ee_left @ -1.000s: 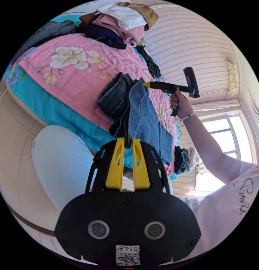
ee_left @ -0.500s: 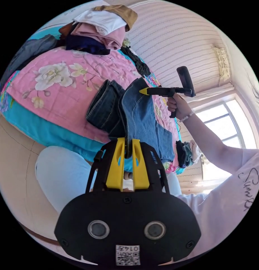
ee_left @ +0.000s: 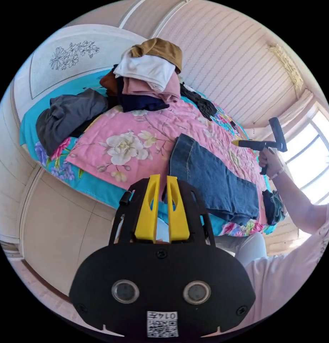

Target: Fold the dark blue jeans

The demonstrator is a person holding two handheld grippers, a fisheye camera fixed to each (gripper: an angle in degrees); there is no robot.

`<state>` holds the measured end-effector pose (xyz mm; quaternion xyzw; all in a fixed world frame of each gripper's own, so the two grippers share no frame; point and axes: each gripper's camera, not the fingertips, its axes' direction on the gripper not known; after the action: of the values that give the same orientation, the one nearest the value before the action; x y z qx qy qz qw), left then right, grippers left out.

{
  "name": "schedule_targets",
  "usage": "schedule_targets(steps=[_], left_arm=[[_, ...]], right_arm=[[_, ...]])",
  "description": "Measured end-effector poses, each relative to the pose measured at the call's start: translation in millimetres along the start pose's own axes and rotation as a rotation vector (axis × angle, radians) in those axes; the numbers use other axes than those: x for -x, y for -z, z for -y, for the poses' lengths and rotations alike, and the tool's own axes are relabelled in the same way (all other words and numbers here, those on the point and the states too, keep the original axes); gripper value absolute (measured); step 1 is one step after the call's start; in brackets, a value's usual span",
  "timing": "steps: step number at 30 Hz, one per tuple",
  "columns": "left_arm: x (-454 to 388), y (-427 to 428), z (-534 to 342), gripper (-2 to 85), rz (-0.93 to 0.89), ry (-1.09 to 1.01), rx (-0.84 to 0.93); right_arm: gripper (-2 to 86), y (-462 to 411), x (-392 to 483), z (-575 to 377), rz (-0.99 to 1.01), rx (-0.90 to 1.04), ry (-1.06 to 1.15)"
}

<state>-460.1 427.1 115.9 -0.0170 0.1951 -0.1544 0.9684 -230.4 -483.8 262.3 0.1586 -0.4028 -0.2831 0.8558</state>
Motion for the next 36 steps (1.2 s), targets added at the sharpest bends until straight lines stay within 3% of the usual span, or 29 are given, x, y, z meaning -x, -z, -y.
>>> schedule_targets(steps=[2, 6, 9, 13, 17, 18, 21, 23, 25, 26, 31, 34, 36], left_arm=[[-28.1, -12.9, -7.0, -0.2, -0.059, -0.130, 0.032], [-126.6, -74.7, -30.2, -0.9, -0.167, -0.460, 0.161], [-195.0, -123.9, -48.8, -1.0, -0.239, -0.594, 0.226], [-246.3, -175.0, -64.0, -1.0, -0.193, -0.673, 0.209], [-262.1, -254.8, -99.0, -1.0, -0.117, -0.719, 0.344], [-261.2, -259.3, -106.5, -1.0, -0.126, -0.725, 0.282], [-274.6, -265.5, -102.5, -1.0, -0.123, -0.743, 0.372], [-285.4, -259.5, -106.9, -1.0, -0.090, -0.817, 0.331], [-291.2, -271.8, -116.1, -1.0, -0.056, -0.858, 0.359], [-291.6, -289.8, -123.6, -1.0, -0.045, -0.865, 0.408], [-295.7, -320.1, -122.1, -1.0, -0.071, -0.799, 0.436], [-300.3, -319.0, -118.9, -0.9, -0.100, -0.824, 0.425], [-299.1, -313.1, -108.2, -0.8, -0.124, -0.786, 0.409]], right_arm=[[0.6, 7.6, -6.7, -43.1, -0.103, 0.016, -0.041], [-0.2, -10.5, -8.9, -113.0, -0.122, 0.151, -0.125], [-0.3, -12.1, 0.6, -120.1, -0.169, 0.150, -0.096], [-0.4, -2.2, -5.4, -101.3, -0.212, 0.123, -0.116], [-0.6, -49.9, -39.2, -102.0, -0.166, 0.310, -0.242], [-0.7, -46.0, -42.2, -109.6, -0.176, 0.242, -0.268], [-0.7, -32.4, -43.6, -105.2, -0.180, 0.374, -0.165], [-0.7, -10.5, -43.6, -99.3, -0.168, 0.386, -0.103], [-0.6, 1.9, -52.0, -99.0, -0.181, 0.321, -0.127], [-0.5, -13.8, -62.1, -103.1, -0.166, 0.407, -0.148], [-0.4, 3.9, -84.5, -125.0, -0.117, 0.392, -0.218], [-0.3, 47.9, -91.3, -162.9, -0.066, 0.217, -0.241], [0.0, 107.6, -80.9, -223.7, -0.039, -0.045, -0.259]])
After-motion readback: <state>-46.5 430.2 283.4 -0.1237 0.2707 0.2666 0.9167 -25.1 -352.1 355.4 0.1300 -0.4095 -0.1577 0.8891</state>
